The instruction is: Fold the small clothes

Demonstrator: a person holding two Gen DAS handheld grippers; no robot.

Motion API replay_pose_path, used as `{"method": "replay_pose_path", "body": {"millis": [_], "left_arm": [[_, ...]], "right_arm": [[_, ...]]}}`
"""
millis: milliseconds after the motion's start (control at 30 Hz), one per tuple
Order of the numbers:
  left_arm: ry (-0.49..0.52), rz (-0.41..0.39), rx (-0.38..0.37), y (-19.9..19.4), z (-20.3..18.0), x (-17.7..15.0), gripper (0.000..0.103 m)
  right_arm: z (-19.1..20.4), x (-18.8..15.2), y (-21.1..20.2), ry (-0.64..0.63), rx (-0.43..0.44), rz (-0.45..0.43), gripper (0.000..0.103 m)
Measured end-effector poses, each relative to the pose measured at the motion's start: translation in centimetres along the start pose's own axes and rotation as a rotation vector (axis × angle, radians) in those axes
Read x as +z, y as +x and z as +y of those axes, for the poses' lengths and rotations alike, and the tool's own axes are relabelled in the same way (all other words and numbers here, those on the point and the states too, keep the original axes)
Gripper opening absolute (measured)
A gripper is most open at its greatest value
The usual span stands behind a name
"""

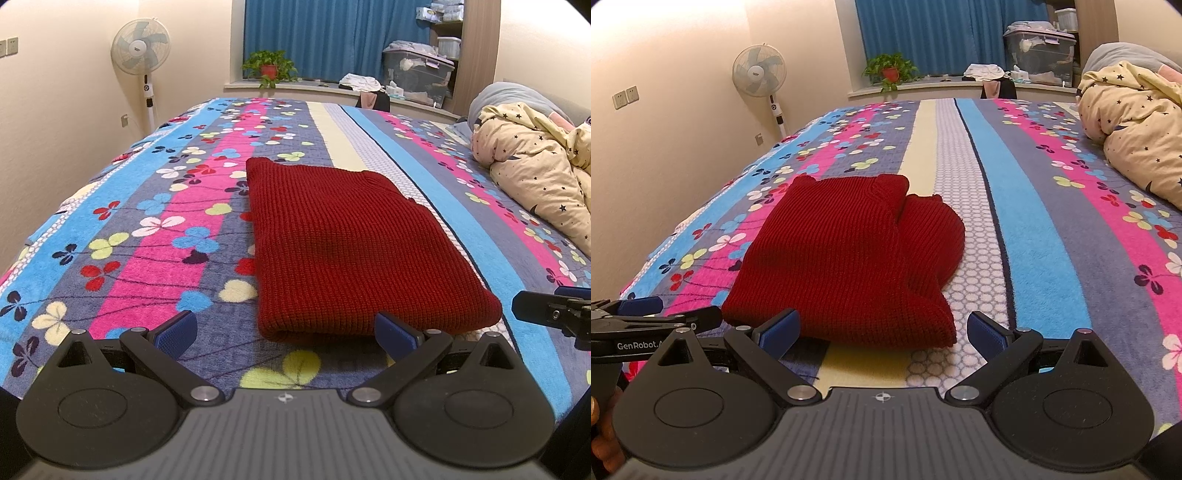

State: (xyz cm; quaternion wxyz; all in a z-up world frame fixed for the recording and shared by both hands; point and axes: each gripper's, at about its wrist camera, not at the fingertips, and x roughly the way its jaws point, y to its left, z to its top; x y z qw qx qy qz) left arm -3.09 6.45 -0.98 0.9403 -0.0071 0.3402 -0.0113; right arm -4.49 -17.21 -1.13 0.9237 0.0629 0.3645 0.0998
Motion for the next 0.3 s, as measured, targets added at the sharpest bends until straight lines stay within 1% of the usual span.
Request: {"method": "replay_pose_path", "body": {"millis": [300], "left_arm": [[-0.001,0.009,-0.003,0.11,0.23,0.02,0.102]], "right_arm": [[0.03,-0.08,0.01,0.0,0.001,0.002,0.097]]}}
